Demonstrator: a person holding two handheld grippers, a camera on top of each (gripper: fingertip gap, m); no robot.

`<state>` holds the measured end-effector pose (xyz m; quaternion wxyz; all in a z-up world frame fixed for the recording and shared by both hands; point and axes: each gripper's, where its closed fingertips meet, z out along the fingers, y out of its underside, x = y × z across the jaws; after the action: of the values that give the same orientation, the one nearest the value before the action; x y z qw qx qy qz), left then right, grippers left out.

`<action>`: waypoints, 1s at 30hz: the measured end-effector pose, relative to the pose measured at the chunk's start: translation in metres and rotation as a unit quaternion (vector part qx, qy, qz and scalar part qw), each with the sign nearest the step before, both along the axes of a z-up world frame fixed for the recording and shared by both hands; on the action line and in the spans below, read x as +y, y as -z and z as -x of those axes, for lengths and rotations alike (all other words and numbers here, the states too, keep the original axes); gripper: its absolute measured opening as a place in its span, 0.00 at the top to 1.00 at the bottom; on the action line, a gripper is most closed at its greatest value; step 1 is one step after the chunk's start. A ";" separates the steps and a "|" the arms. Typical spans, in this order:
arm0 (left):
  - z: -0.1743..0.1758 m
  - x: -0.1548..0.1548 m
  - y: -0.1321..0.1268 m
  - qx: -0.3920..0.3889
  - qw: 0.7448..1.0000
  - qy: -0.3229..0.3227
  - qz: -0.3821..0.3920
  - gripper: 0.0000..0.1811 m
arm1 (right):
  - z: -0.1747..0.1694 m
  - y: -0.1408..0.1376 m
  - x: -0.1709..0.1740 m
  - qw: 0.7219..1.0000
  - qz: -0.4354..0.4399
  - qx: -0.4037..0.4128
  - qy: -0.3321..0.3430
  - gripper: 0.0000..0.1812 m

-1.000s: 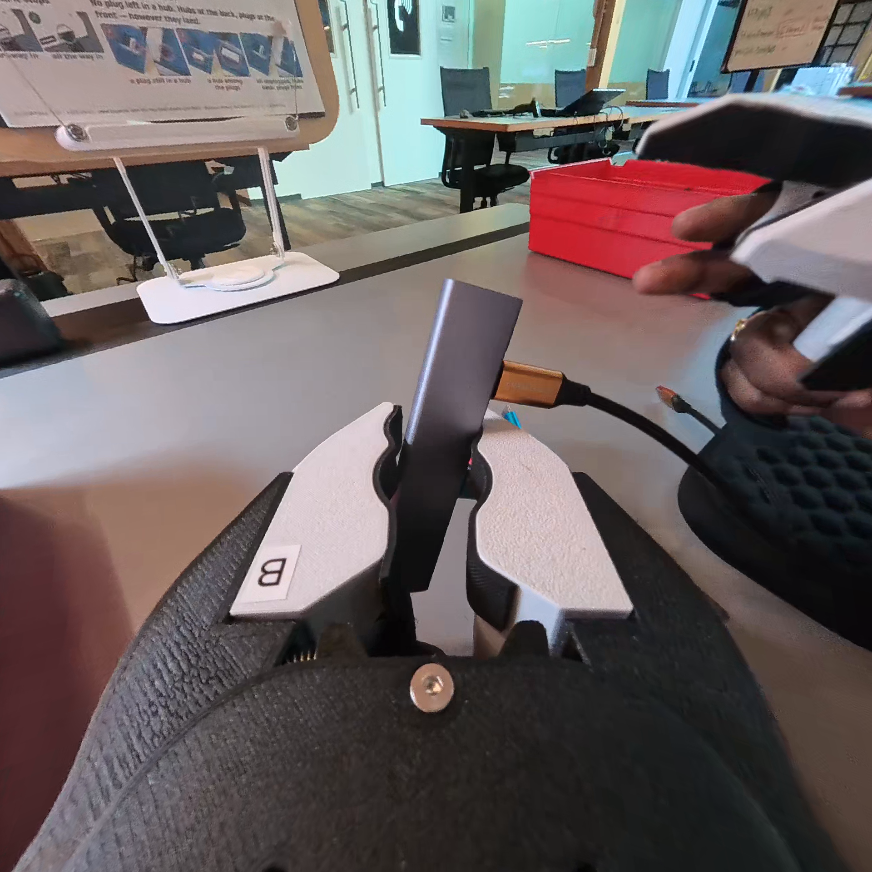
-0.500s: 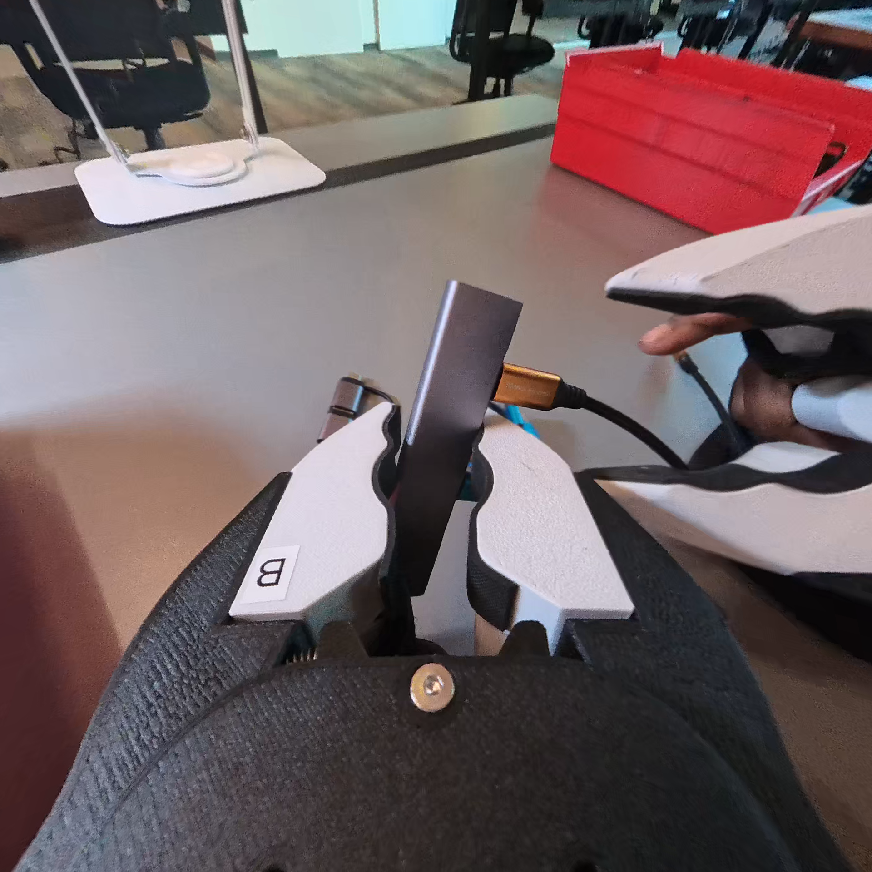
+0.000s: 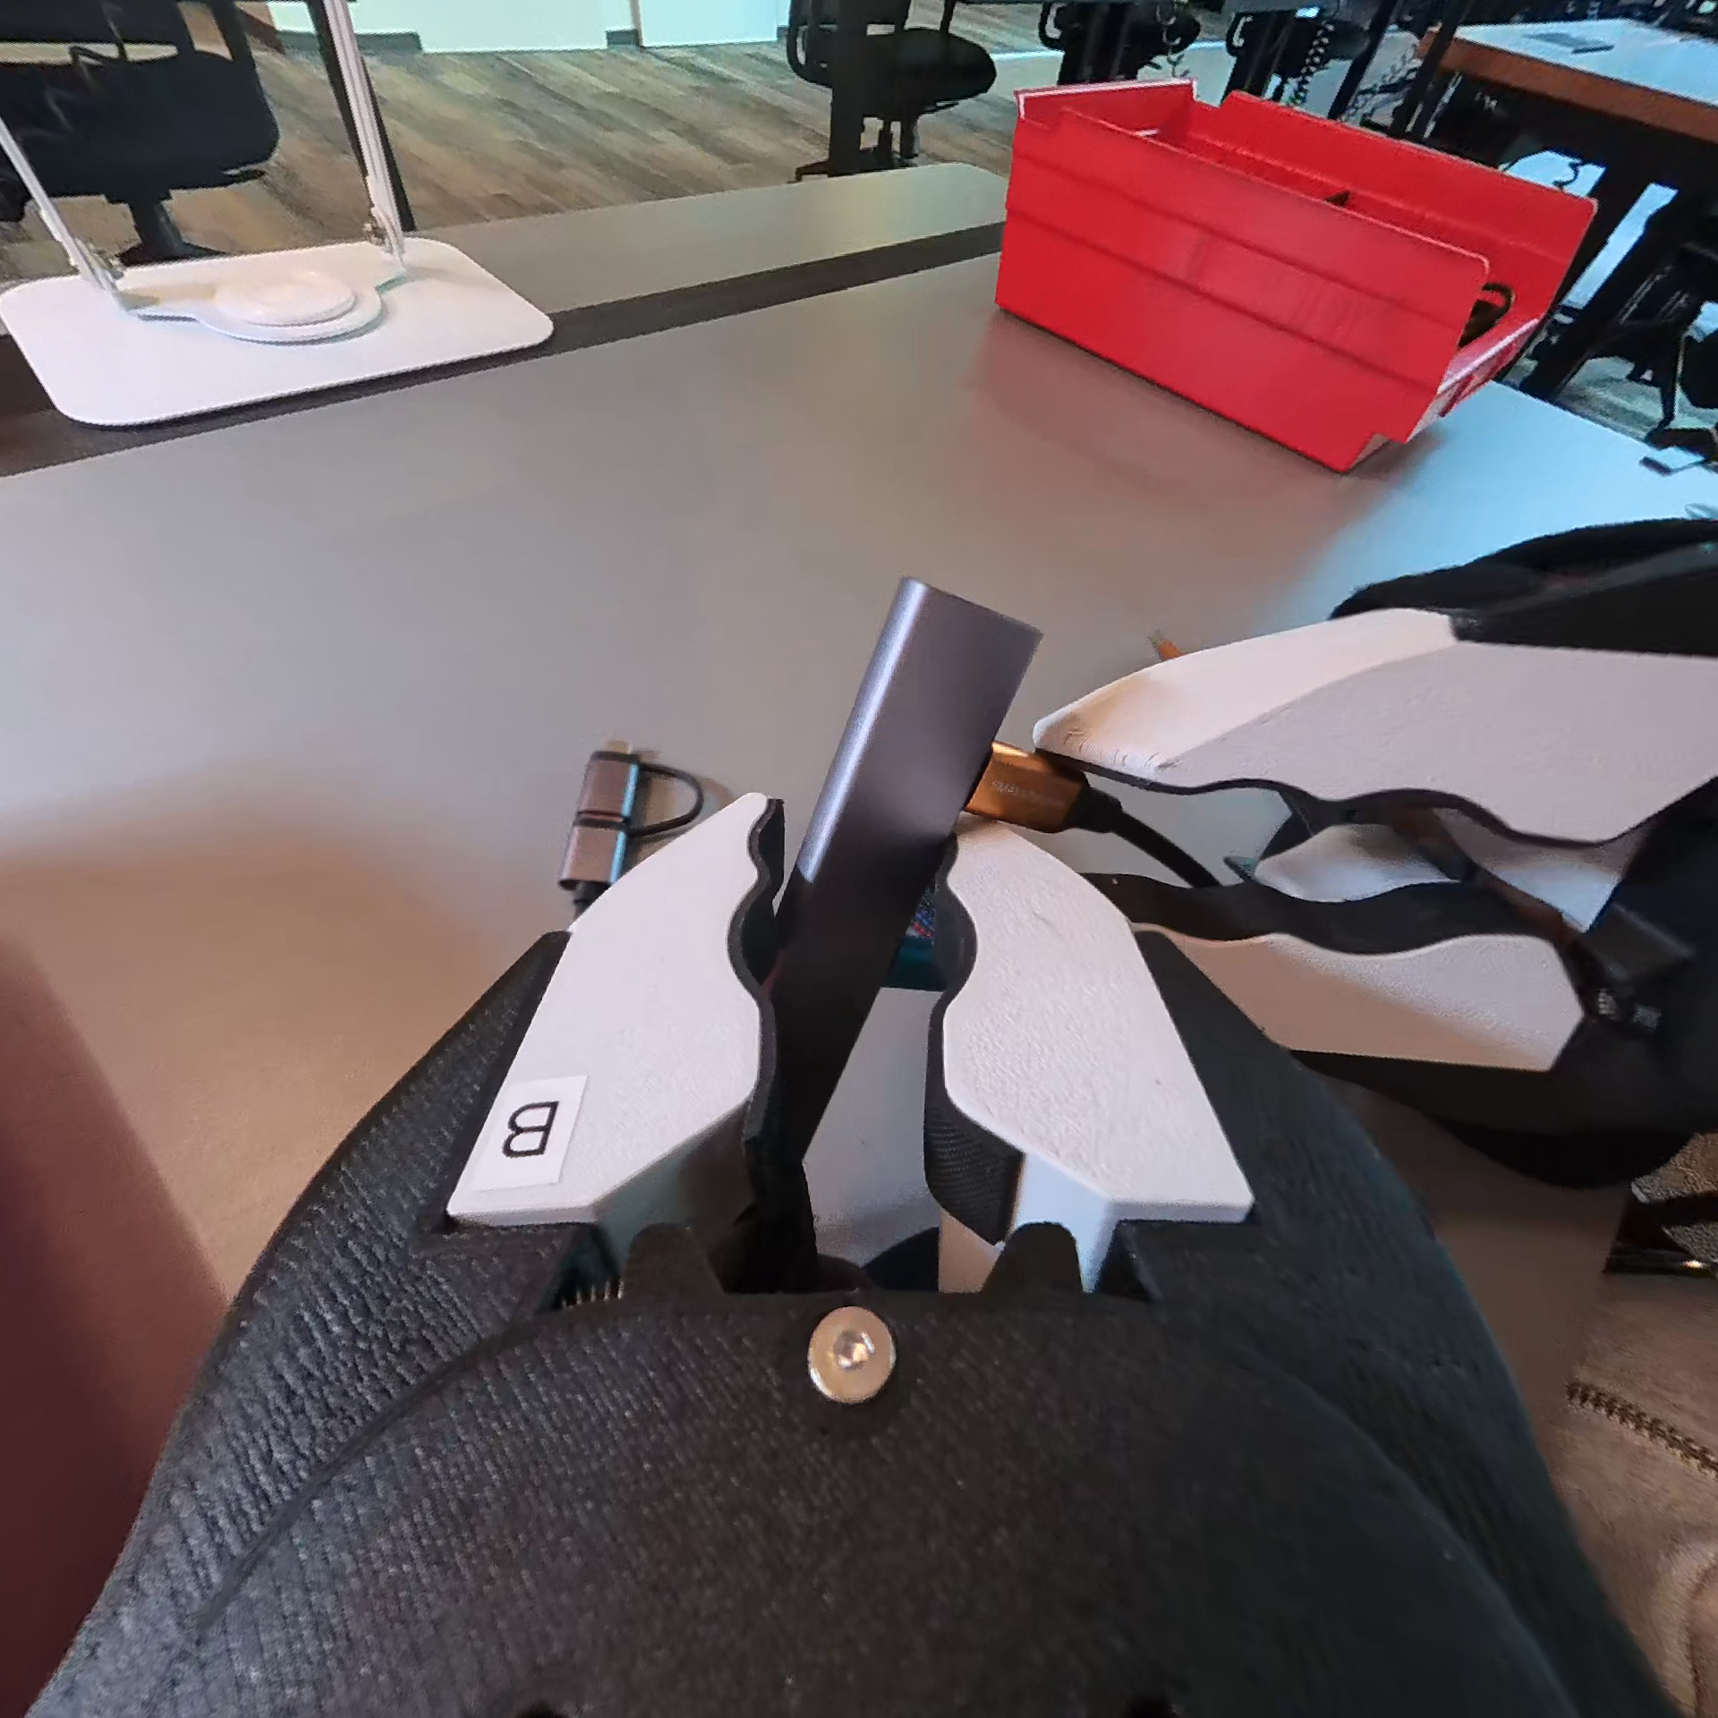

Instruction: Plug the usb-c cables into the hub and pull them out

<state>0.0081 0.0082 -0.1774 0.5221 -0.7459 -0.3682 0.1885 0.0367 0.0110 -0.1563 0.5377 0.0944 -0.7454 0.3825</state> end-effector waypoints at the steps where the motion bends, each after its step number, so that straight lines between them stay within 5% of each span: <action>1: -0.001 0.000 0.000 0.002 1.000 0.003 0.001 0.84 | 0.000 0.001 0.000 1.000 0.009 -0.018 -0.006 0.87; 12: -0.009 -0.010 0.004 0.031 0.998 0.042 0.042 0.72 | 0.019 0.019 0.027 0.983 0.067 -0.170 0.015 0.94; 15: -0.003 -0.017 -0.022 0.156 0.985 0.012 0.071 0.71 | 0.022 0.017 0.034 0.986 0.060 -0.156 0.019 0.94; 18: -0.006 -0.019 -0.048 0.229 0.972 0.009 0.046 0.81 | 0.020 0.011 0.042 0.989 0.057 -0.139 0.001 0.94; 23: -0.020 -0.008 -0.076 0.090 0.968 0.116 -0.205 0.68 | 0.004 -0.007 0.051 0.988 0.050 -0.108 -0.094 0.94; 27: -0.055 0.015 -0.079 -0.087 0.900 0.312 -0.292 0.66 | -0.016 -0.023 0.054 0.971 0.049 -0.117 -0.204 0.94; 30: -0.065 0.034 -0.065 -0.157 0.864 0.380 -0.290 0.66 | -0.026 -0.034 0.051 0.947 0.055 -0.143 -0.283 0.94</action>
<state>0.0735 0.0417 -0.1120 0.6813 -0.6625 -0.1714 -0.2598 0.0626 0.0619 -0.1228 0.2995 0.2161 -0.7350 0.5687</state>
